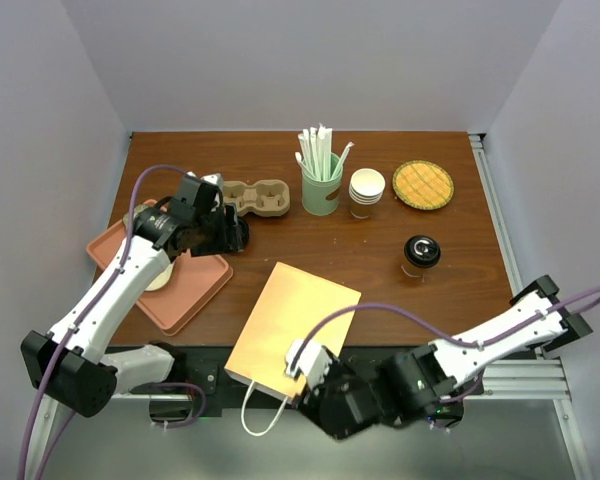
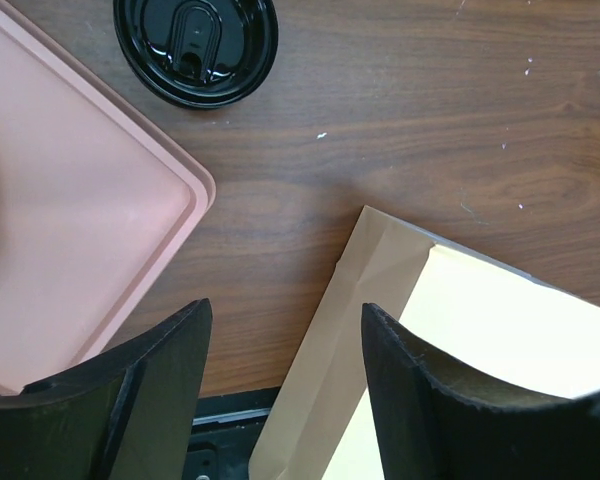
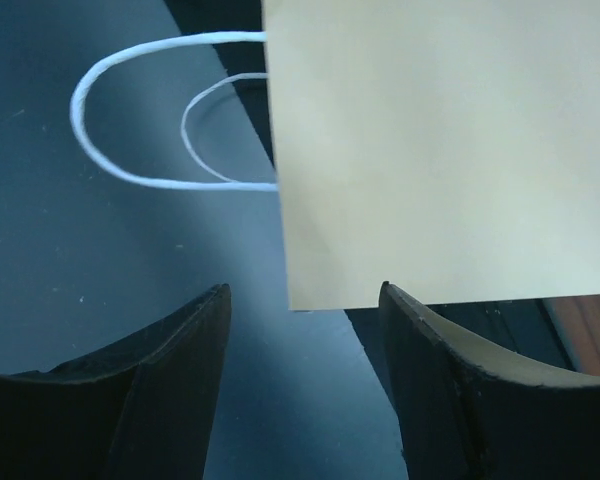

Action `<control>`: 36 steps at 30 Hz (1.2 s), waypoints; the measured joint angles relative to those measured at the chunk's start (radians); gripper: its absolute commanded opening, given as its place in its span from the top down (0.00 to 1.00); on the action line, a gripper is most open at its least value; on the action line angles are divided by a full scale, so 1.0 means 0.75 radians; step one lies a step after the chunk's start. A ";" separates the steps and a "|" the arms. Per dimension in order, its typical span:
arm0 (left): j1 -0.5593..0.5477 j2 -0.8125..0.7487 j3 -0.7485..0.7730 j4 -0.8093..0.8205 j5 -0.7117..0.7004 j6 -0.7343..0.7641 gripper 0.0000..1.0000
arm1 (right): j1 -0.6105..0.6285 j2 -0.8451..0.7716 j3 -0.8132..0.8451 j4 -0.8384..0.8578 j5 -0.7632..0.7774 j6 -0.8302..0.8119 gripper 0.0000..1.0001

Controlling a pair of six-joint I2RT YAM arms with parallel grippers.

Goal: Pack the takeout coffee

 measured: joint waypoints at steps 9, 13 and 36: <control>0.003 -0.042 -0.023 0.026 0.049 0.044 0.33 | 0.327 0.512 0.335 -0.121 0.418 0.135 0.27; 0.006 -0.073 -0.074 0.041 0.078 0.062 0.33 | 0.346 0.704 0.439 -0.150 0.503 0.107 0.27; 0.006 -0.142 -0.165 0.097 0.123 0.070 0.33 | 0.181 0.899 0.509 0.166 0.523 -0.134 0.61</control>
